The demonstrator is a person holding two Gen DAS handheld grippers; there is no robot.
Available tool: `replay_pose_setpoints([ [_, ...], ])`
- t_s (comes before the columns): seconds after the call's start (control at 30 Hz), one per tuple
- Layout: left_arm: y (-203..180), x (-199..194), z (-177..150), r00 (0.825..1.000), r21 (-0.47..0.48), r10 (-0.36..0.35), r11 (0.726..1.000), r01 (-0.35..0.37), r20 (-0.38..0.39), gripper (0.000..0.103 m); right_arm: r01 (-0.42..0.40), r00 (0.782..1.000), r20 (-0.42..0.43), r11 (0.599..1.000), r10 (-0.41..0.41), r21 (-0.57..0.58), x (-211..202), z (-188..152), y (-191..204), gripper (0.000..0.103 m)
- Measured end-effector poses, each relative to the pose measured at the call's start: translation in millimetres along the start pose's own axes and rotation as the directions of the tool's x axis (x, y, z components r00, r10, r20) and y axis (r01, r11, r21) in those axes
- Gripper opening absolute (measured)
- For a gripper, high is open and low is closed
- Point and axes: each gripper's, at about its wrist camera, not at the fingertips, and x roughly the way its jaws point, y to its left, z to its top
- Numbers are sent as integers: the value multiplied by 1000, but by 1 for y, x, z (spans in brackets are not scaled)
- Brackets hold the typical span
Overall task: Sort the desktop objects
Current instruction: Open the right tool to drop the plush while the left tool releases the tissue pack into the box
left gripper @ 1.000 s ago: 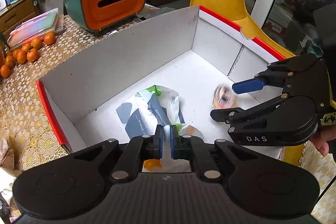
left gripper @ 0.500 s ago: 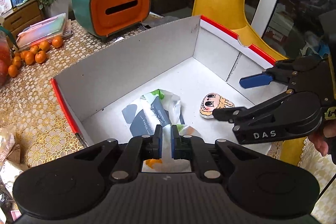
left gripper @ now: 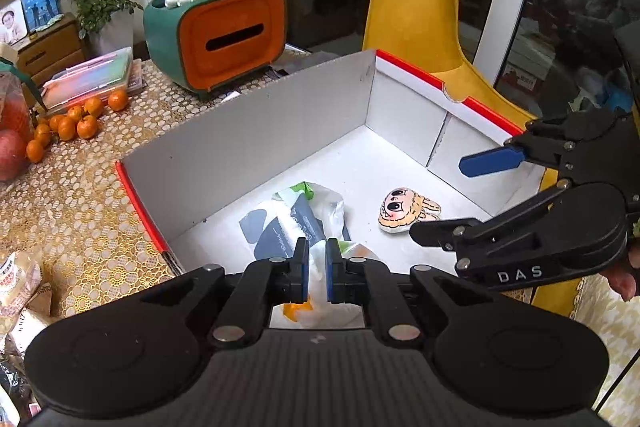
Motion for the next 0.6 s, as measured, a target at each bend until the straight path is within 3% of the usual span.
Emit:
replay_pose_setpoints([
  [0.1, 1, -3, 0, 1000, -5, 2, 1000, -2, 9, 17, -3, 1000, 4, 1000, 3, -3, -2, -1, 2, 74],
  [0.13, 1, -4, 0, 1000, -3, 3, 1000, -3, 12, 31, -3, 1000, 5, 1000, 3, -2, -3, -1, 2, 74],
  [0.17, 1, -5, -1, 1000, -4, 4, 1000, -4, 17, 54, -5, 1000, 7, 1000, 5, -1, -4, -2, 2, 74],
  [0.23, 1, -8, -1, 1000, -3, 10, 1000, -10, 28, 72, -5, 1000, 11, 1000, 5, 1, -5, -3, 2, 74],
  [0.6, 4, -32, -6, 999, -49, 10, 999, -8, 51, 72, -11, 999, 37, 1000, 10, 23, -15, -5, 4, 77],
])
